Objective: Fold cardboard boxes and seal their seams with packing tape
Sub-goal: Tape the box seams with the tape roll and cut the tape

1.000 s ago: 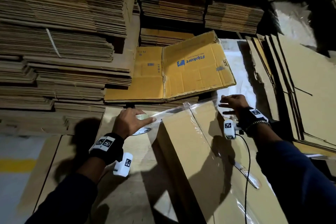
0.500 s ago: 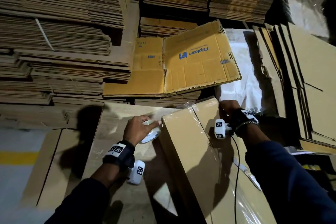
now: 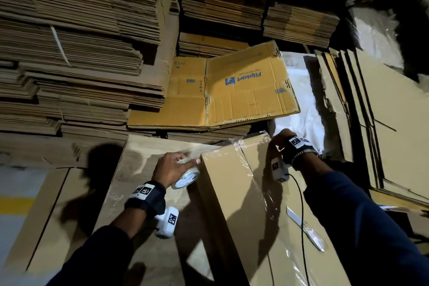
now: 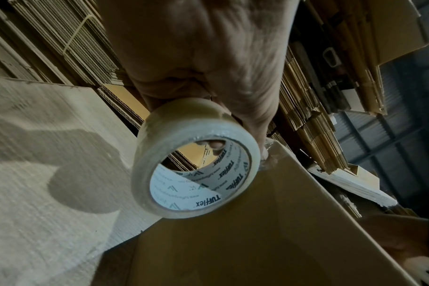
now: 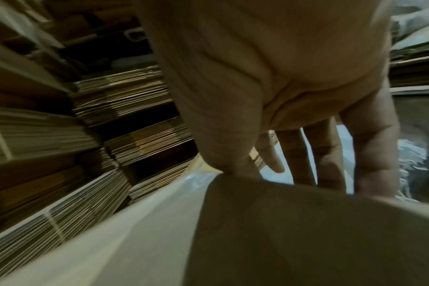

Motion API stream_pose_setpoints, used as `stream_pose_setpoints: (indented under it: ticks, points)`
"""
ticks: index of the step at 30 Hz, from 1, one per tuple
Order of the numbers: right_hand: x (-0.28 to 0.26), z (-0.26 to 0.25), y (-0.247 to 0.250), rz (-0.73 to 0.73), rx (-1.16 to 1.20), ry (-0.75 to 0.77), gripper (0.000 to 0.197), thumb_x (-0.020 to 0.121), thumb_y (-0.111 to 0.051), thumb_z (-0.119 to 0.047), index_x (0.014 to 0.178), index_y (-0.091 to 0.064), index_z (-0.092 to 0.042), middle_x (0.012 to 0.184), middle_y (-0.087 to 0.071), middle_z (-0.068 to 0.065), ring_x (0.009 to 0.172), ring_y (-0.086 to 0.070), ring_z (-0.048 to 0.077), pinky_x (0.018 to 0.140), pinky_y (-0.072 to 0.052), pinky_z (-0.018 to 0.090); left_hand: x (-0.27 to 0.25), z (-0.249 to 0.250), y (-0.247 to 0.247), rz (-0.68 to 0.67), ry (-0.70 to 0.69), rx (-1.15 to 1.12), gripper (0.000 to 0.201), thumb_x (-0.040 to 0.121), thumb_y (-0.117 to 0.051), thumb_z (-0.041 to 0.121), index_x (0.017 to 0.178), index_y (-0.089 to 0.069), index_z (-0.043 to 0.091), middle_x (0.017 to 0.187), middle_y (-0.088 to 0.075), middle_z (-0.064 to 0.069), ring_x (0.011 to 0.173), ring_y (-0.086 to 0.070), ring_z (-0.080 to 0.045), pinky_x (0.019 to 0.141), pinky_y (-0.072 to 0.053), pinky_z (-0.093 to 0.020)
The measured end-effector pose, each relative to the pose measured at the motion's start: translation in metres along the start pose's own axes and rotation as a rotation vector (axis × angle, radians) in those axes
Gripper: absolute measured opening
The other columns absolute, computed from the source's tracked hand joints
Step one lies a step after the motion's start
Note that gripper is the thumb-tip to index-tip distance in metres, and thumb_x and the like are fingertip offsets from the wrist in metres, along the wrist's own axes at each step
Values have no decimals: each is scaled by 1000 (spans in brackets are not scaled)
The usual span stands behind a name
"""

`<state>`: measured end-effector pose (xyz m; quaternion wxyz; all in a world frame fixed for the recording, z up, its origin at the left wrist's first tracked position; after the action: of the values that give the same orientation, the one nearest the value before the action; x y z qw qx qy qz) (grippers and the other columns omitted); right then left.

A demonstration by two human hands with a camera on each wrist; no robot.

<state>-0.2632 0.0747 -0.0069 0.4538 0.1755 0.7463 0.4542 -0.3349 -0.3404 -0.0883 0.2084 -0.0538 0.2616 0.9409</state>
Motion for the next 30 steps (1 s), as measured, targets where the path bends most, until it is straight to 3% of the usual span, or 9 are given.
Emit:
stream_pose_setpoints:
  ticks: [3,6,9,11,13,15,19,24,30]
  points:
    - [-16,-4,14,145,4,22,33,91,-70,-22,114,-67,3,112,-71,24,104,-71,39,91,-59,44,-1,-2,1,6,10,-10,47,72,-83,70,72,-78,23,111,-79,7,98,-73,-15,70,-44,-23]
    - [-56,-51,19,365,11,332,18,95,-66,-17,103,-71,-3,102,-72,23,99,-70,39,88,-57,45,-2,-5,1,16,18,-12,54,67,-80,77,74,-77,24,104,-80,8,94,-72,-13,70,-45,-24]
    - [-110,-101,-17,350,3,662,16,93,-63,-12,107,-70,-8,106,-72,18,97,-69,35,85,-55,42,-1,-6,-2,17,25,-32,61,62,-75,84,75,-78,25,94,-78,10,86,-72,-11,68,-50,-26]
    - [-149,-124,-67,188,-54,820,33,103,-55,-25,131,-61,-10,134,-63,18,118,-64,34,98,-53,41,0,-6,-1,22,19,-20,55,68,-79,77,79,-79,23,88,-76,8,85,-71,-12,74,-53,-31]
    - [-188,-136,-119,-29,-200,938,60,110,-35,-45,161,-27,-14,169,-23,11,155,-26,26,124,-24,44,1,-9,-1,27,21,27,37,75,-81,62,77,-78,26,86,-77,5,87,-73,-17,75,-54,-33]
    - [-201,-135,-154,-101,-401,983,72,109,-14,-58,165,4,-16,171,12,4,158,13,19,128,5,46,3,-11,0,18,33,37,20,78,-83,49,72,-74,33,86,-77,5,89,-74,-20,74,-53,-30]
    - [-176,-116,-153,-41,-534,848,83,98,10,-69,158,25,-15,164,32,7,153,29,23,127,10,53,1,-11,3,25,28,40,63,62,-69,86,82,-79,28,98,-80,9,90,-72,-12,77,-55,-30]
    - [-121,-75,-109,43,-428,620,86,96,8,-76,158,28,-19,162,38,5,152,32,22,125,14,54,0,-9,-1,-2,45,-42,76,53,-66,99,77,-79,28,119,-75,20,104,-72,-7,89,-58,-32]
    - [-66,-38,-70,56,-259,385,109,86,-5,-92,160,24,-17,166,33,4,155,25,20,126,7,56,3,-16,-6,-1,53,-71,74,56,-69,97,76,-80,27,122,-71,28,107,-70,-1,96,-58,-35]
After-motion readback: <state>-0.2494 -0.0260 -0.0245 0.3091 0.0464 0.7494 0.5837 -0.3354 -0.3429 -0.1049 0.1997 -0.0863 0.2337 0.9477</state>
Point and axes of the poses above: each hand's wrist, its own x-axis towards the middle knuckle, its own y-axis out of the back of the hand, z = x × y, the point moved 7 cm from there along x, towards the middle knuckle
